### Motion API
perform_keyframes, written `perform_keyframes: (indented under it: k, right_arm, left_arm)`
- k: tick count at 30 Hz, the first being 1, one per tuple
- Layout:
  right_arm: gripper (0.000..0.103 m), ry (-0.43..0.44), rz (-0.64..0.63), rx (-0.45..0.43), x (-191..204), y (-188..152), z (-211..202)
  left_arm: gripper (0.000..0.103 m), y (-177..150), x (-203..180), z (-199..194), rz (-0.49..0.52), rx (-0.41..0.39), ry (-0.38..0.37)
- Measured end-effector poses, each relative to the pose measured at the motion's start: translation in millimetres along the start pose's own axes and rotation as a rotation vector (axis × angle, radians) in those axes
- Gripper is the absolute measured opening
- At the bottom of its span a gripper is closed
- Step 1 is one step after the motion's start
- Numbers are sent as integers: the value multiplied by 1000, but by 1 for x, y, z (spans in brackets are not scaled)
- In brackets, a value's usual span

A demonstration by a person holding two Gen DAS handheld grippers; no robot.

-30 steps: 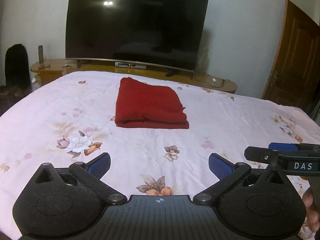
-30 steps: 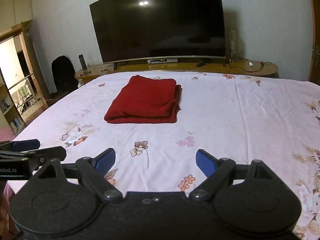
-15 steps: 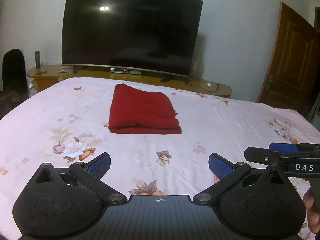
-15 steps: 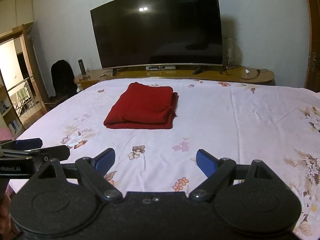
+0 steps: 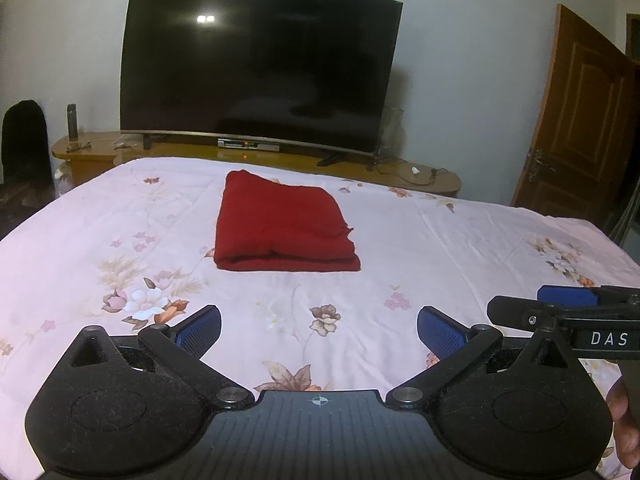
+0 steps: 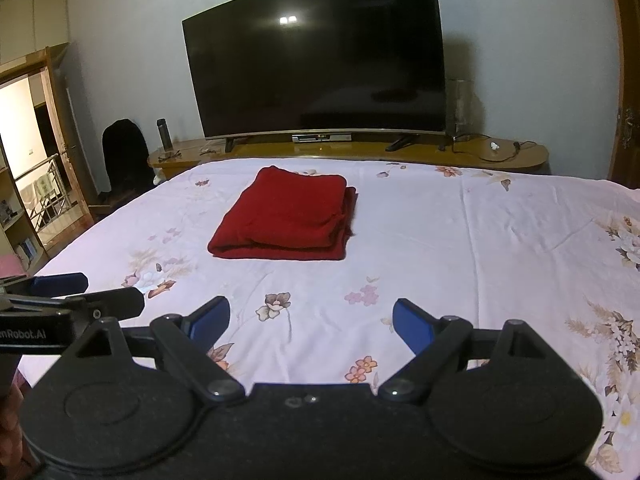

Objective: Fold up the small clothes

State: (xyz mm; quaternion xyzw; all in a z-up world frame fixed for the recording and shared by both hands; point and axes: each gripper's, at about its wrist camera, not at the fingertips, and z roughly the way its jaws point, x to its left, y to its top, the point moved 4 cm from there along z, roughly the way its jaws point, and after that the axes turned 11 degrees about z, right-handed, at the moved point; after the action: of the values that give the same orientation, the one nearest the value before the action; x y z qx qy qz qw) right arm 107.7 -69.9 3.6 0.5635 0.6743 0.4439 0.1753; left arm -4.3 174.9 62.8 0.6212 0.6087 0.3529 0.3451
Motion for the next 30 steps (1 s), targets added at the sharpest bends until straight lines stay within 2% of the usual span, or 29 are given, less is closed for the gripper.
perform_keyframes:
  k: [30]
  right_arm:
    - [89, 12, -10, 3, -9, 5, -3]
  left_arm:
    - [103, 6, -15, 4, 22, 1, 1]
